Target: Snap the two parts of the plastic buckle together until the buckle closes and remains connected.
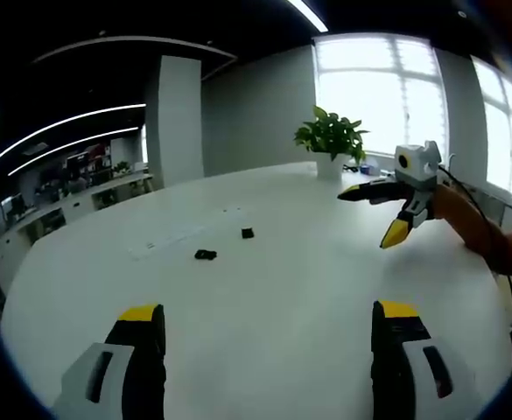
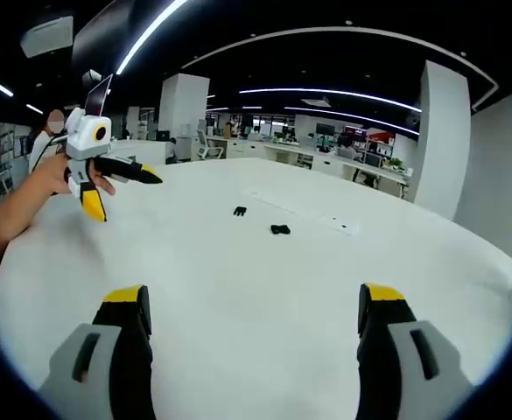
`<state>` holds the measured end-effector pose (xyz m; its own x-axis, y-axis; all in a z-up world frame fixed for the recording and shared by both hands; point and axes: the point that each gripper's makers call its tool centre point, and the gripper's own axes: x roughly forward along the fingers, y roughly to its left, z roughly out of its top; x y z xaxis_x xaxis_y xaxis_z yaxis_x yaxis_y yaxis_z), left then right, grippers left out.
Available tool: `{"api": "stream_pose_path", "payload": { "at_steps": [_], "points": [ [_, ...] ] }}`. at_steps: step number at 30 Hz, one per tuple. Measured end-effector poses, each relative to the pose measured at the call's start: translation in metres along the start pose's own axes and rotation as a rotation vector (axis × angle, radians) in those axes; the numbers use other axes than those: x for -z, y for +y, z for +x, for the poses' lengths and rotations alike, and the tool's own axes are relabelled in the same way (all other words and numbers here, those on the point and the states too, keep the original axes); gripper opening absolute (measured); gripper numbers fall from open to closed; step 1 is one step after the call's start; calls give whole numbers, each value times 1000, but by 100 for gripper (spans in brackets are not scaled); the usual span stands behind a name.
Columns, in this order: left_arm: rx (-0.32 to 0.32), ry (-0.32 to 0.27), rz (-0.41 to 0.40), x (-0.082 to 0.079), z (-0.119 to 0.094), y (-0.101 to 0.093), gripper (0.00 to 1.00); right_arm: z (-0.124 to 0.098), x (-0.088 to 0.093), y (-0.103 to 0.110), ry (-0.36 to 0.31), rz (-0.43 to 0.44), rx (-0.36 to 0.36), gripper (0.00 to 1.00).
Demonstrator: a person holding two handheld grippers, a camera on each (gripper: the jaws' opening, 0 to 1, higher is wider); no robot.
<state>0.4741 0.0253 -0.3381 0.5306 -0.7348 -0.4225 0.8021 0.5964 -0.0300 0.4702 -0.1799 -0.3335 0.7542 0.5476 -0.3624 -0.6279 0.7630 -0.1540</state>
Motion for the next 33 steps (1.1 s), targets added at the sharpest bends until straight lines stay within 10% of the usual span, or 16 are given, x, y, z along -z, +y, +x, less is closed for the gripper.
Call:
{"api": "stream_pose_path", "payload": {
  "at_steps": [33],
  "points": [
    [49, 26, -14, 11, 17, -9, 98, -3, -11, 20, -35, -5, -70, 100]
  ]
}}
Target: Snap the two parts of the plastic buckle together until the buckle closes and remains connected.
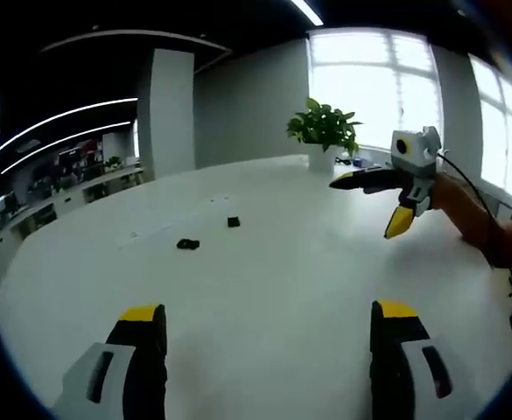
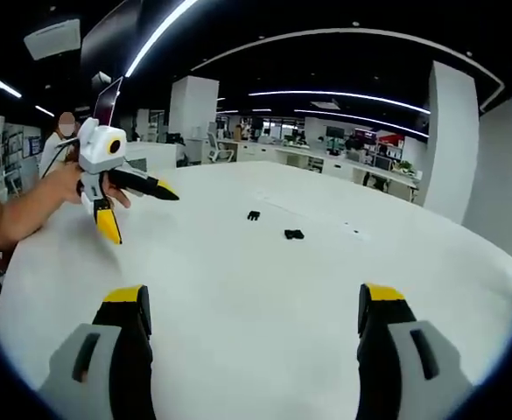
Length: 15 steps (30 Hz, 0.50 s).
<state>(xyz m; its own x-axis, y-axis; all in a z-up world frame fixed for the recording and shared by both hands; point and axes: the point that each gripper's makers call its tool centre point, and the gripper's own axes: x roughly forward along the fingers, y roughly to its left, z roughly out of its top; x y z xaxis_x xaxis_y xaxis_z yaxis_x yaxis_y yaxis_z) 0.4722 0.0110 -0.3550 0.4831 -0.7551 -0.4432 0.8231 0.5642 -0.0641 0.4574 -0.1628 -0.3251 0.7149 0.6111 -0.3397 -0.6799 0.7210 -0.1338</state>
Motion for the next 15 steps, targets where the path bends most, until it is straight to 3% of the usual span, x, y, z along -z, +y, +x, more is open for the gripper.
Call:
{"api": "stream_pose_path", "payload": {
  "at_steps": [7, 15],
  "points": [
    [-20, 8, 5, 0, -1, 7, 99, -1, 5, -6, 10, 11, 14, 100],
    [-26, -7, -68, 3, -4, 17, 99, 0, 10, -9, 16, 56, 19, 100]
  ]
}}
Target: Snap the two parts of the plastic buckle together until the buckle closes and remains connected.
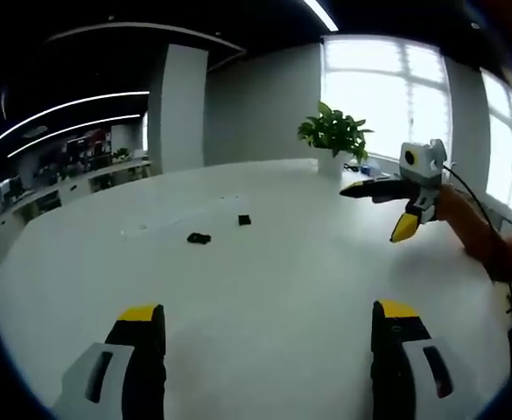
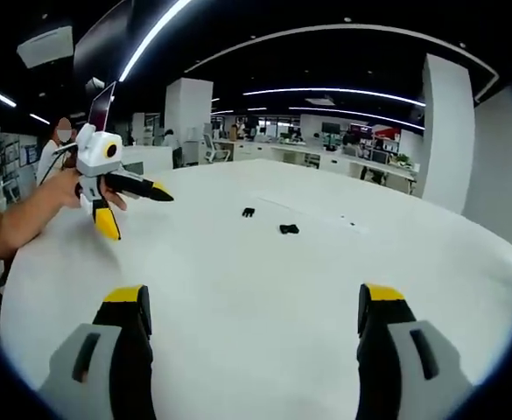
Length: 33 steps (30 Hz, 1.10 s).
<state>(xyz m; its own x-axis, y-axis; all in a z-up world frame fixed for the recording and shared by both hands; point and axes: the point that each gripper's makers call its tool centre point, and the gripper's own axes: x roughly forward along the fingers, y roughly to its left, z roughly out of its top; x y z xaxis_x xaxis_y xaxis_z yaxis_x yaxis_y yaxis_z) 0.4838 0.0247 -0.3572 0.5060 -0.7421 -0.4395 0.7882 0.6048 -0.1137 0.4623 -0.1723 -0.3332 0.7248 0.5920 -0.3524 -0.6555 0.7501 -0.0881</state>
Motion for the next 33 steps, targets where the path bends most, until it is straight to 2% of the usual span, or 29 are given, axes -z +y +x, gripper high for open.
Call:
{"api": "stream_pose_path", "payload": {
  "at_steps": [5, 7, 8, 9, 12, 16, 18, 22, 26, 29, 33],
  "points": [
    [-48, -20, 28, -9, -7, 5, 99, 1, -5, -5, -21, 14, 32, 99],
    [-62, -62, 29, -18, -8, 5, 99, 2, -8, -6, -39, 21, 40, 98],
    [-72, -109, 4, -25, -8, 7, 99, 3, -9, -7, -46, 22, 54, 98],
    [-79, -122, -15, -26, -8, 9, 99, 4, -10, -8, -51, 17, 68, 97],
    [-95, -122, -12, -24, -6, 12, 99, 11, -7, -4, -45, 14, 77, 97],
    [-96, -110, -20, -19, 1, 12, 99, 20, -1, 4, -21, 22, 53, 99],
    [-123, -90, -13, -12, 8, 15, 99, 20, 1, 4, -17, 34, 51, 99],
    [-112, -67, -14, -4, 13, 12, 99, 19, -1, -3, -26, 47, 81, 98],
    [-142, -83, -25, -9, 9, 19, 99, 16, -3, -13, -29, 39, 116, 99],
    [-127, -100, -52, -12, 6, 22, 99, 17, -3, -18, -26, 42, 124, 100],
    [-141, -91, -41, -11, 6, 26, 99, 18, -1, -20, -16, 28, 130, 100]
  ]
}}
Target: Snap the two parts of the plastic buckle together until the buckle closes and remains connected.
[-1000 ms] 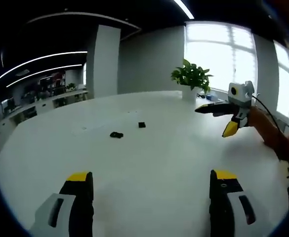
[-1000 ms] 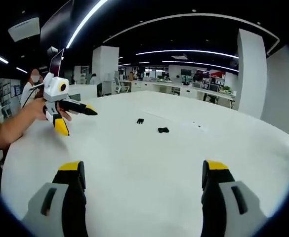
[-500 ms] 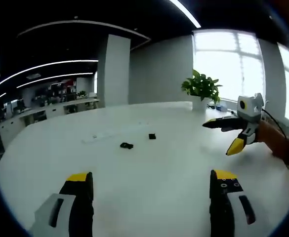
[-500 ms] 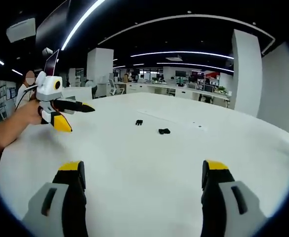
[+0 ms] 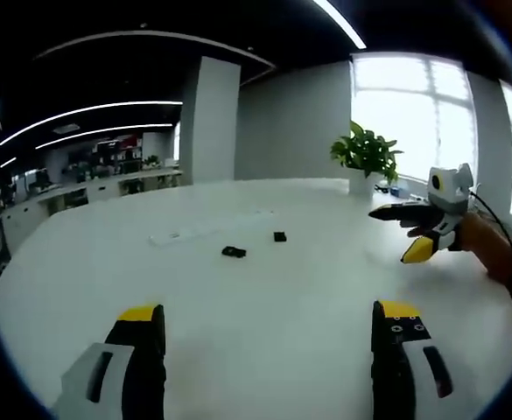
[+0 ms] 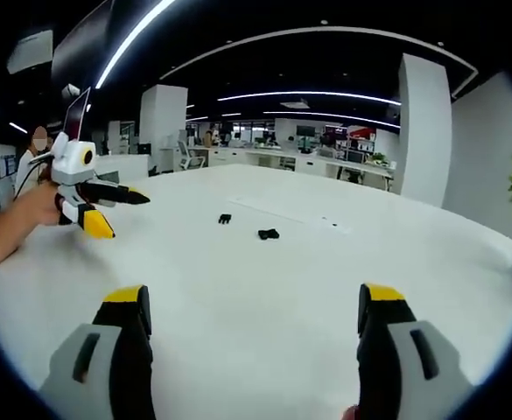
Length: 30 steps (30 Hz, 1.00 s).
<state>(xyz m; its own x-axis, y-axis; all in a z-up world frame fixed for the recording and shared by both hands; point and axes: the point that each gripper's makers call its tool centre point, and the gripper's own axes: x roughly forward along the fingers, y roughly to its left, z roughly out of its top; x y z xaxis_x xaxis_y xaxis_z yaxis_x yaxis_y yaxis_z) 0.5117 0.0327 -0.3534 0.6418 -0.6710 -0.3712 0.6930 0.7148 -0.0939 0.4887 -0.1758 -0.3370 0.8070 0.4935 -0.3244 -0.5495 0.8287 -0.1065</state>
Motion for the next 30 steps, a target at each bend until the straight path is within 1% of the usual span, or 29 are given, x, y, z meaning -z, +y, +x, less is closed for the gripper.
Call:
{"api": "stream_pose_path", "payload": {
  "at_steps": [3, 7, 13, 18, 20, 25, 30],
  "points": [
    [-7, -1, 13, -2, 2, 2, 99, 2, -3, 2, -8, -5, -6, 100],
    [22, -20, -9, -11, 5, -1, 99, 5, -4, 3, -5, -15, -13, 100],
    [33, -26, -12, -20, 11, -3, 99, 8, -10, 2, -13, -23, -11, 100],
    [38, -18, -3, -21, 15, -4, 99, 10, -13, -1, -17, -25, -5, 100],
    [41, -7, -6, -19, 16, -4, 97, 10, -13, -3, -14, -23, -4, 100],
    [36, 13, -1, -16, 20, -3, 98, 10, -12, -9, -11, 6, -3, 99],
    [28, 9, -1, -18, 22, 1, 97, 11, -12, -12, -11, 6, 6, 99]
  ]
}}
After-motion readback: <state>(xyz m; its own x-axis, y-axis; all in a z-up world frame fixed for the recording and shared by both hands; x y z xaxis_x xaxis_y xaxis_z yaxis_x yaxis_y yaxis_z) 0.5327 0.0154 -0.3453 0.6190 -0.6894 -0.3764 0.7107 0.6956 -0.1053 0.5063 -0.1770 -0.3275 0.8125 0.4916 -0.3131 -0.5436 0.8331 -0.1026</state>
